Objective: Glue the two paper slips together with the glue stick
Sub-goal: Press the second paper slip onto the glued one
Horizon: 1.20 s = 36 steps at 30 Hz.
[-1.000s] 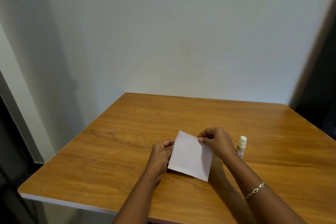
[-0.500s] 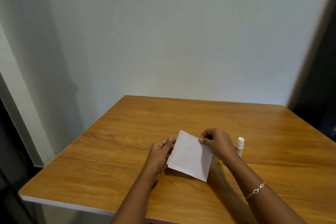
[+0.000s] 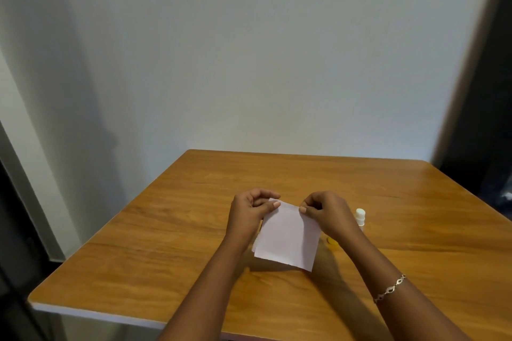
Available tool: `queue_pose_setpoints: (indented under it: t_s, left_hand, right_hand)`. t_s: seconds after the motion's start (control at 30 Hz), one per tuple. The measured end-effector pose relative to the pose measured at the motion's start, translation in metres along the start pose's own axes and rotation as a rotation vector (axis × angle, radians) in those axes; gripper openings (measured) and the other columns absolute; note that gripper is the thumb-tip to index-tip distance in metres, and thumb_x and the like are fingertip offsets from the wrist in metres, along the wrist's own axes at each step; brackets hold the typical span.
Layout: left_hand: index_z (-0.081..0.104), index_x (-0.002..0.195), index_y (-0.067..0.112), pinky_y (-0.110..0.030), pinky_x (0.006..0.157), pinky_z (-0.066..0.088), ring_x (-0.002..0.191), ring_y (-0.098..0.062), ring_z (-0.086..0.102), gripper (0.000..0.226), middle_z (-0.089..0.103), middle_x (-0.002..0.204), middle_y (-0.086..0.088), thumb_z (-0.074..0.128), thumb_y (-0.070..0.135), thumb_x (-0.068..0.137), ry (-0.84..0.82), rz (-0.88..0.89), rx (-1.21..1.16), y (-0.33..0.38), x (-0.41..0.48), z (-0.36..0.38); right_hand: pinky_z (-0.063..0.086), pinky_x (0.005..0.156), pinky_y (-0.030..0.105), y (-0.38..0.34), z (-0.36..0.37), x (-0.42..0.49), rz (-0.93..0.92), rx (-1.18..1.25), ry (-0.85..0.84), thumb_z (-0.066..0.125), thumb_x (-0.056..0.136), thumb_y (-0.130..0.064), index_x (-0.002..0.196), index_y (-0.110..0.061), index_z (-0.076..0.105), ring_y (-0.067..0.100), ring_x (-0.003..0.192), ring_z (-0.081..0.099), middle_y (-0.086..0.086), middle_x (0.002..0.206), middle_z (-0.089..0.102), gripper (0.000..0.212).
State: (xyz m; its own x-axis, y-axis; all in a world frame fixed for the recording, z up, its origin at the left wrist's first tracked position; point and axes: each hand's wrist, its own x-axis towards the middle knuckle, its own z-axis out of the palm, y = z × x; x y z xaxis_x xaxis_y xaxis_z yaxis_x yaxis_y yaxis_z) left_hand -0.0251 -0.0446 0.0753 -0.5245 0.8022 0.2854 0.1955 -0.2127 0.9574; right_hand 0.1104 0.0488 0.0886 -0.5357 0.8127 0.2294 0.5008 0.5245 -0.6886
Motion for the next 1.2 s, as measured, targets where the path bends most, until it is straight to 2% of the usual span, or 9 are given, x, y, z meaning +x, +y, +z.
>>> queue_pose_setpoints:
  t_s: [0.1, 0.23, 0.33, 0.43, 0.67, 0.8, 0.9, 1.03, 1.2]
  left_hand:
    - [0.069, 0.075, 0.018, -0.022, 0.058, 0.050, 0.063, -0.005, 0.063, 0.013, 0.068, 0.057, 0.008, 0.067, 0.005, 0.078, 0.035, 0.000, 0.001, 0.000, 0.000, 0.001]
    - [0.068, 0.075, 0.014, -0.016, 0.051, 0.047, 0.054, 0.000, 0.060, 0.012, 0.065, 0.050, 0.010, 0.065, 0.003, 0.080, 0.088, -0.003, -0.038, 0.002, -0.001, 0.002]
    - [0.068, 0.079, 0.010, -0.015, 0.048, 0.048, 0.054, -0.001, 0.061, 0.009, 0.066, 0.059, 0.004, 0.064, 0.003, 0.081, 0.127, -0.018, -0.086, 0.005, -0.002, 0.003]
    - [0.068, 0.086, 0.005, -0.014, 0.047, 0.049, 0.053, 0.001, 0.061, 0.007, 0.066, 0.069, -0.003, 0.062, 0.003, 0.082, 0.158, -0.049, -0.113, 0.007, -0.003, 0.004]
    - [0.068, 0.087, 0.009, -0.035, 0.067, 0.054, 0.076, -0.020, 0.063, 0.006, 0.069, 0.081, -0.006, 0.063, 0.008, 0.083, 0.260, -0.147, -0.195, 0.007, -0.004, 0.009]
    - [0.068, 0.089, 0.010, -0.045, 0.084, 0.053, 0.088, -0.026, 0.064, 0.007, 0.069, 0.085, -0.004, 0.063, 0.009, 0.084, 0.319, -0.182, -0.208, 0.007, -0.004, 0.012]
    - [0.067, 0.089, 0.011, -0.045, 0.085, 0.052, 0.089, -0.026, 0.064, 0.008, 0.069, 0.086, -0.004, 0.061, 0.009, 0.085, 0.336, -0.198, -0.217, 0.007, -0.005, 0.014]
    - [0.067, 0.087, 0.014, -0.049, 0.087, 0.053, 0.094, -0.029, 0.065, 0.007, 0.070, 0.092, -0.007, 0.061, 0.010, 0.085, 0.348, -0.213, -0.214, 0.005, -0.004, 0.015]
    - [0.064, 0.083, 0.018, -0.046, 0.081, 0.053, 0.088, -0.029, 0.065, 0.008, 0.069, 0.090, -0.010, 0.066, 0.010, 0.082, 0.312, -0.202, -0.211, 0.005, -0.005, 0.013]
  right_hand:
    - [0.038, 0.060, 0.026, 0.002, -0.003, -0.001, -0.018, 0.067, 0.011, 0.061, 0.083, -0.018, 0.076, -0.015, 0.067, 0.009, 0.073, 0.052, -0.005, 0.072, 0.060, 0.009]
    - [0.049, 0.073, 0.037, 0.010, -0.006, -0.004, 0.023, 0.339, -0.013, 0.062, 0.083, -0.012, 0.076, -0.017, 0.068, 0.018, 0.081, 0.060, 0.005, 0.079, 0.067, 0.010]
    - [0.055, 0.066, 0.026, 0.013, -0.005, -0.008, 0.102, 0.553, -0.018, 0.057, 0.085, -0.004, 0.091, -0.004, 0.068, 0.021, 0.079, 0.064, 0.010, 0.080, 0.068, 0.012]
    - [0.055, 0.057, 0.017, 0.015, -0.004, -0.014, 0.135, 0.660, -0.009, 0.054, 0.087, -0.003, 0.100, -0.002, 0.066, 0.015, 0.075, 0.066, 0.005, 0.080, 0.069, 0.018]
    - [0.053, 0.052, 0.015, 0.013, -0.003, -0.020, 0.076, 0.757, 0.000, 0.050, 0.088, -0.002, 0.110, -0.018, 0.061, 0.006, 0.065, 0.068, 0.002, 0.083, 0.069, 0.029]
    - [0.057, 0.059, 0.017, 0.015, 0.002, -0.022, 0.051, 0.757, 0.017, 0.051, 0.089, -0.003, 0.116, -0.012, 0.060, 0.009, 0.076, 0.068, -0.001, 0.089, 0.069, 0.030]
    - [0.057, 0.060, 0.018, 0.015, 0.003, -0.022, 0.033, 0.742, 0.029, 0.051, 0.088, -0.003, 0.117, -0.010, 0.060, 0.012, 0.082, 0.066, 0.003, 0.096, 0.068, 0.031]
    - [0.056, 0.058, 0.017, 0.016, 0.003, -0.021, 0.017, 0.767, 0.046, 0.054, 0.086, 0.001, 0.113, -0.016, 0.059, 0.011, 0.075, 0.065, 0.004, 0.080, 0.067, 0.033]
    - [0.056, 0.058, 0.018, 0.019, 0.005, -0.017, 0.026, 0.730, 0.128, 0.057, 0.084, 0.000, 0.100, -0.003, 0.067, 0.012, 0.076, 0.068, 0.002, 0.082, 0.071, 0.019]
